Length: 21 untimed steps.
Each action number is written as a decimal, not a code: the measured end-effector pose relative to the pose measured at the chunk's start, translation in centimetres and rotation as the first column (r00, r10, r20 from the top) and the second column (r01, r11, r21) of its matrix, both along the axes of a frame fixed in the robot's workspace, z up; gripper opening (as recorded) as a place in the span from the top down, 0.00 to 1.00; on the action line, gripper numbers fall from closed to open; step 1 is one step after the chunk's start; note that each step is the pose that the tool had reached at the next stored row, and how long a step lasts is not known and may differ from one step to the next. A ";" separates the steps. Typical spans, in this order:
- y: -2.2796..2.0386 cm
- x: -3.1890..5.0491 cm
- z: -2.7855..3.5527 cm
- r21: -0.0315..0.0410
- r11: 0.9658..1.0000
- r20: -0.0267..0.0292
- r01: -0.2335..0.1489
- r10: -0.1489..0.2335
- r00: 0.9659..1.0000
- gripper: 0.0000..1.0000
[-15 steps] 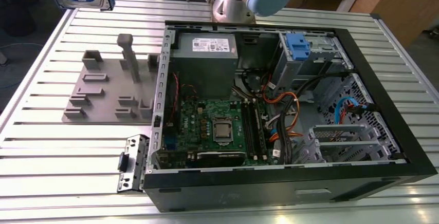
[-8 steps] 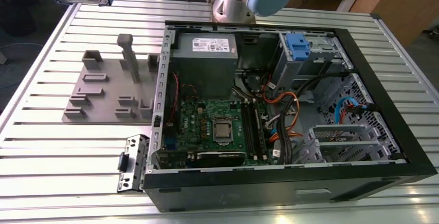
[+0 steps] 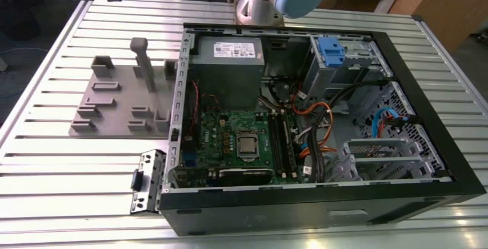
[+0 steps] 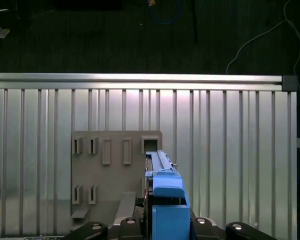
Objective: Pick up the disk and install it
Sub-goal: 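Pick up the disk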
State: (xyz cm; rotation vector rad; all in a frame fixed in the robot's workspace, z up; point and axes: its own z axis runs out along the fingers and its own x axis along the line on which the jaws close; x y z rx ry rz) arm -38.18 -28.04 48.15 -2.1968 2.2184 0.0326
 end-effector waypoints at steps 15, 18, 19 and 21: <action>0.00 0.00 1.63 0.000 1.000 0.000 0.000 0.000 1.000 0.64; 0.00 0.00 1.65 0.000 1.000 0.000 0.000 0.000 1.000 0.64; 0.00 0.00 1.66 0.000 1.000 0.000 0.000 0.000 1.000 0.64; 0.00 0.00 1.66 0.000 1.000 0.000 0.000 0.000 1.000 0.64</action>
